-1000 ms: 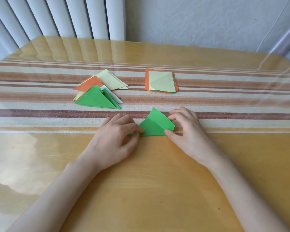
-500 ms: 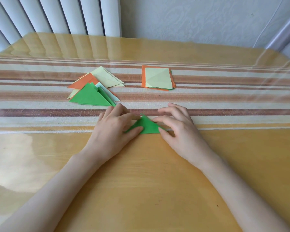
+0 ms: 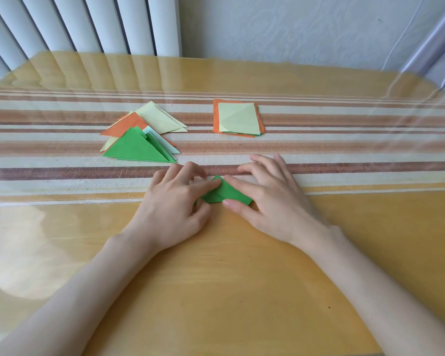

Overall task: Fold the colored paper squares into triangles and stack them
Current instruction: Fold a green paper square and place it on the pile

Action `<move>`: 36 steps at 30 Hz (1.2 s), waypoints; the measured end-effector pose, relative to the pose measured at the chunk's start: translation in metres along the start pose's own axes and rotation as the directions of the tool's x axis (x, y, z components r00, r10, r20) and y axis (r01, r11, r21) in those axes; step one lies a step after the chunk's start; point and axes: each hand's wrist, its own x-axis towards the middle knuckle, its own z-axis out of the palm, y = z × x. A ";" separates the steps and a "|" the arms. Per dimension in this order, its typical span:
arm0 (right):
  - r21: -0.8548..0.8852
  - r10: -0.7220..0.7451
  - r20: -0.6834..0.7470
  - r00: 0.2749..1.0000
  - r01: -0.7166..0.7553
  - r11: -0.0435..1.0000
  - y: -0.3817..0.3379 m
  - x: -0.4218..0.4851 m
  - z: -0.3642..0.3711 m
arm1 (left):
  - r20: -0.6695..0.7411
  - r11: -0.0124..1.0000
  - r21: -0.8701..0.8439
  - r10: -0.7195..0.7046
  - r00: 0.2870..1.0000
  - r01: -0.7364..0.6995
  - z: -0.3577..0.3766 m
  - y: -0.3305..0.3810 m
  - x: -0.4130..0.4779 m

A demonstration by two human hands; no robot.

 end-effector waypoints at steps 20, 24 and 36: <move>-0.018 -0.068 -0.331 0.941 0.066 0.998 0.005 -0.026 0.002 | 0.245 0.978 0.046 0.185 0.952 -0.202 0.001 0.016 -0.010; -0.036 -0.066 -0.347 0.936 0.057 0.998 0.003 -0.028 0.004 | 0.293 0.984 0.117 0.096 0.951 -0.136 -0.009 -0.002 -0.019; -0.046 -0.052 -0.322 0.945 0.039 0.998 -0.001 -0.030 0.003 | 0.157 0.976 0.122 0.159 0.975 -0.179 -0.008 0.004 -0.036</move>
